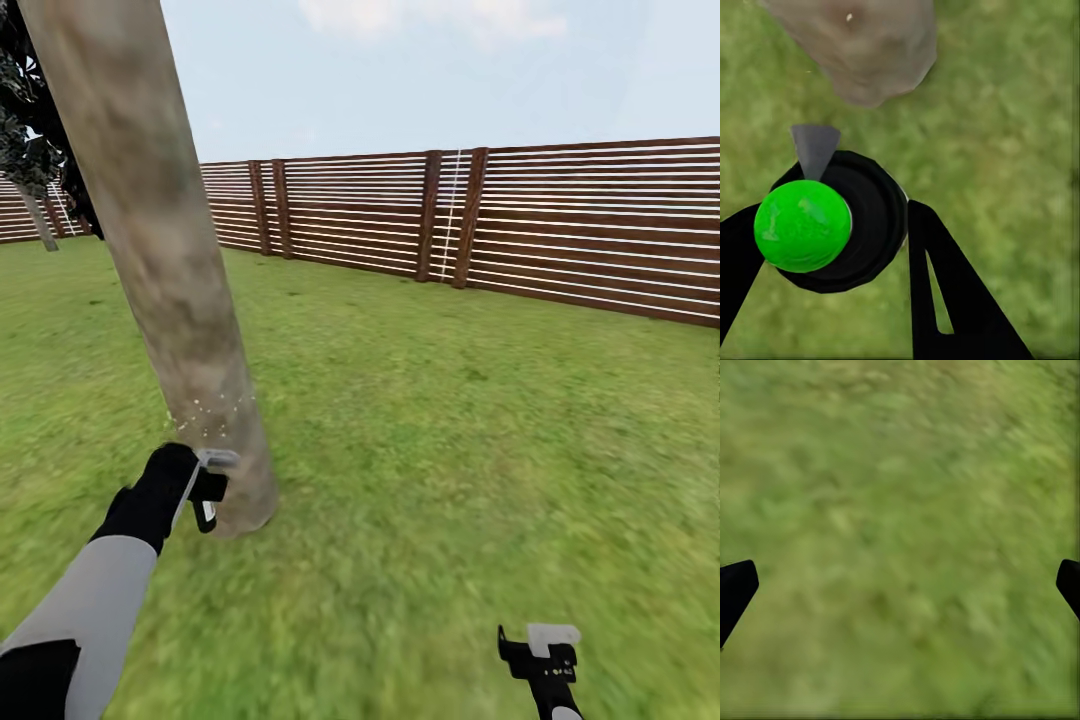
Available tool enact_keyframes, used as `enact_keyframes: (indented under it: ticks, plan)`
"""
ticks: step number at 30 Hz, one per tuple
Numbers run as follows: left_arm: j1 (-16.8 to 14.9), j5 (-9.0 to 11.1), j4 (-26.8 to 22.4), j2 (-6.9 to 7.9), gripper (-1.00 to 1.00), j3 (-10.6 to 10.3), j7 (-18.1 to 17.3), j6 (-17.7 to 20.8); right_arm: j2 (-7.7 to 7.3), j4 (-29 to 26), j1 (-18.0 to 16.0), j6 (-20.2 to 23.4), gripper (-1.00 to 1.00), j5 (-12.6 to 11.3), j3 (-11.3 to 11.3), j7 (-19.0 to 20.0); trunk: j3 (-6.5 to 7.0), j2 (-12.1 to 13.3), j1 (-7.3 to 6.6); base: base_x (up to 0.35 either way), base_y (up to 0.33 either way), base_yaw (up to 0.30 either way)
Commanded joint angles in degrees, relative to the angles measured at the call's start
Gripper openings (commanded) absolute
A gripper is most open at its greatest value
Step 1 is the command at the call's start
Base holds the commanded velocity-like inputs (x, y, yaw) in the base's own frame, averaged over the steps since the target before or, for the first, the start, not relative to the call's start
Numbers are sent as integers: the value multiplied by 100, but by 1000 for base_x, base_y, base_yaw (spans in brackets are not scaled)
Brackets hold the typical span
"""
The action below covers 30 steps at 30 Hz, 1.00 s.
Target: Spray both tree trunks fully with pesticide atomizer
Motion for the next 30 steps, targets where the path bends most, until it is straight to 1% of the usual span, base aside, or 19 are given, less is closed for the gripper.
enact_keyframes:
  ticks: [1, 3, 4, 6, 7, 8, 9, 10, 11, 12, 13, 16, 21, 24, 26, 28, 29, 30]
  plan:
    - [9, -68, 5, -30, -100, 16, -45, -14, 1, 5, -4, -8, 100, 61, -19, -35, -5, -2, -2, -17, -18, 0]
    - [85, -68, 56, -25, -100, 48, -32, -85, 1, 5, -4, -8, 100, 61, -19, -35, -5, -2, -2, -7, -7, 21]
    - [112, -69, 87, -10, -100, 96, -26, -117, 1, 5, -4, -8, 100, 61, -19, -35, -5, -2, -2, -3, -3, 112]
    - [186, -92, 251, 4, -100, 332, 83, -208, 1, 5, -4, -8, 100, 61, -19, -35, -5, -2, -2, -1, -1, 217]
    - [252, -95, 348, -18, -100, 372, 249, -292, 1, 5, -4, -8, 100, 61, -19, -35, -5, -2, -2, 0, 0, 259]
    - [313, -71, 473, -40, -100, 403, 468, -526, 1, 5, -4, -8, 100, 61, -19, -35, -5, -2, -2, 0, 0, 268]
    - [346, -38, 702, -64, -100, 427, 628, -893, 1, 5, -4, -8, 100, 61, -19, -35, -5, -2, -2, 0, 0, 272]
    - [363, 40, 1060, -121, -100, 462, 739, -1260, 1, 5, -4, -8, 100, 61, -19, -35, -5, -2, -2, 0, 0, 275]
    - [372, 198, 1463, -229, -100, 483, 818, -1561, 1, 5, -4, -8, 100, 61, -19, -35, -5, -2, -2, 0, 0, 266]
    - [372, 302, 1612, -292, -100, 485, 863, -1665, 1, 5, -4, -8, 100, 61, -19, -35, -5, -2, -2, 0, 0, 168]
    - [375, 360, 1688, -343, -100, 484, 919, -1720, 1, 5, -4, -8, 100, 61, -19, -35, -5, -2, -2, 0, 0, 86]
    - [380, 393, 1786, -436, -100, 464, 1008, -1809, 1, 5, -4, -8, 100, 61, -19, -35, -5, -2, -2, 94, -5, 30]
    - [386, 389, 1817, -399, -100, 452, 1024, -1841, -6, 5, -4, -8, 100, 61, -24, -35, -5, -2, -2, 311, -68, 1]
    - [477, 384, 1791, -373, -100, 458, 1024, -1859, -4, 5, -4, -9, 100, 61, -21, -35, -5, -2, -2, 308, -122, 0]
    - [504, 378, 1778, -370, -100, 454, 1024, -1861, 0, 5, -4, -9, 100, 61, -22, -38, -5, -2, -2, 222, -193, 0]
    - [511, 377, 1770, -399, -100, 431, 1035, -1865, 0, 5, -4, -13, 100, 61, -22, -49, -5, -2, -2, 122, -251, 30]
    - [512, 372, 1769, -416, -100, 424, 1103, -1865, 0, 5, -4, -12, 100, 61, -21, -51, -5, -2, -2, 96, -263, 141]
    - [513, 379, 1768, -430, -100, 420, 1285, -1863, 0, 5, -4, -13, 100, 61, -22, -56, -5, -2, -2, 87, -266, 207]
